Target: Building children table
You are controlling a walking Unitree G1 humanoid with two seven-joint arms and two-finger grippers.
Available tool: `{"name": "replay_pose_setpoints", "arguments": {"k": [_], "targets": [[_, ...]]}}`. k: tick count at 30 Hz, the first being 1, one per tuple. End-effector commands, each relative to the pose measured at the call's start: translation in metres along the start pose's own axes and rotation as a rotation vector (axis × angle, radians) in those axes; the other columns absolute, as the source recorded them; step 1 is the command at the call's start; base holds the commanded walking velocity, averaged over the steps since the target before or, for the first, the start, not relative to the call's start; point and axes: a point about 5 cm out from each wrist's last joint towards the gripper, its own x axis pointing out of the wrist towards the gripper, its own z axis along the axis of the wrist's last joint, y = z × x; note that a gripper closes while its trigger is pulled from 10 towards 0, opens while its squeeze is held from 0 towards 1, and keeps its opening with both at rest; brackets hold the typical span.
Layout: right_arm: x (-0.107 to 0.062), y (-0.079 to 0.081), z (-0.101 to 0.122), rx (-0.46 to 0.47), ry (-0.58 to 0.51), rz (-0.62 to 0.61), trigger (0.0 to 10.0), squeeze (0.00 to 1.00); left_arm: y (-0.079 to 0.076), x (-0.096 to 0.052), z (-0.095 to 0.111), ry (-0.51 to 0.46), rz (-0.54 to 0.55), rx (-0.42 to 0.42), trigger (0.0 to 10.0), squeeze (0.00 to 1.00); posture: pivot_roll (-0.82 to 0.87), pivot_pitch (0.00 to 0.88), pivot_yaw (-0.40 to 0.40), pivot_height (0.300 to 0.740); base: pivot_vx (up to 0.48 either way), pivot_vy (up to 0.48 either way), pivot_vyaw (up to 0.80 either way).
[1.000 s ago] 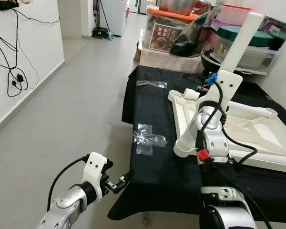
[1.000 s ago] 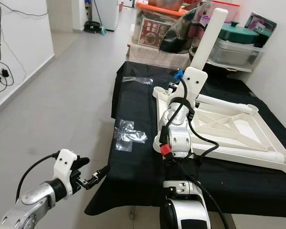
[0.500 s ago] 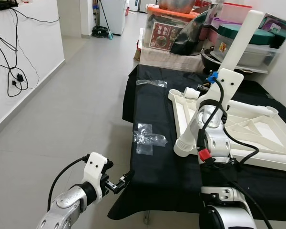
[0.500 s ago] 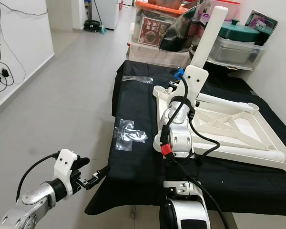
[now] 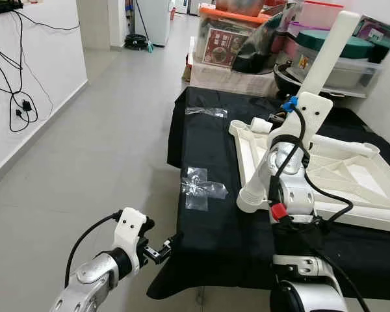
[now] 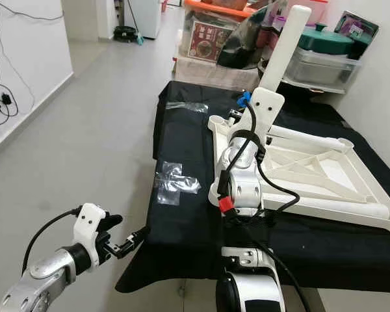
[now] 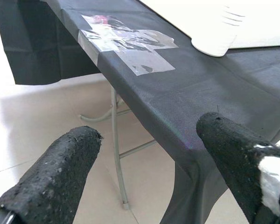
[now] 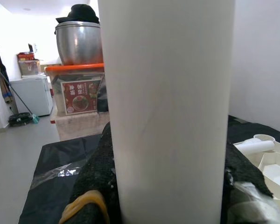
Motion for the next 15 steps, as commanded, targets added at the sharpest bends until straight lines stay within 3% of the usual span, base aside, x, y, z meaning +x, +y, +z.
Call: {"name": "replay_pose_setpoints", "arguments": {"k": [1,10,11,12,13,14,15], "targets": [[-0.0019,-0.0126,-0.0194,0.028,0.099,-0.063,10.0,0.0,-0.0019,0.0019,-0.0016,0.008,-0.014,0.012,10.0,0.0,0.0,0.0,-0.116,0.74,0.0,0.0,0.0],[-0.0023,-0.0138,-0.0177,0.041,0.097,-0.069,10.0,0.03,-0.0022,0.0017,-0.0019,0.01,-0.017,0.012,10.0,0.0,0.0,0.0,-0.111,0.74,0.0,0.0,0.0],[-0.0022,-0.014,-0.0168,0.043,0.094,-0.07,10.0,0.55,-0.002,0.0017,-0.0018,0.01,-0.018,0.013,10.0,0.0,0.0,0.0,-0.111,0.74,0.0,0.0,0.0],[-0.0021,-0.0145,-0.016,0.044,0.092,-0.074,10.0,0.83,-0.0019,0.0018,-0.0018,0.01,-0.018,0.013,10.0,0.0,0.0,0.0,-0.111,0.74,0.0,0.0,0.0],[-0.0021,-0.0145,-0.016,0.044,0.092,-0.074,10.0,0.83,-0.0019,0.0018,-0.0018,0.01,-0.018,0.013,10.0,0.0,0.0,0.0,-0.111,0.74,0.0,0.0,0.0],[-0.002,-0.0149,-0.0148,0.047,0.087,-0.077,10.0,1.0,-0.0019,0.0019,-0.0018,0.01,-0.019,0.013,10.0,0.0,0.0,0.0,-0.111,0.74,0.0,0.0,0.0],[-0.002,-0.0151,-0.0137,0.049,0.081,-0.077,10.0,1.0,-0.0019,0.002,-0.0018,0.011,-0.019,0.013,10.0,0.0,-0.01,0.0,-0.109,0.74,0.0,0.0,0.0]]}}
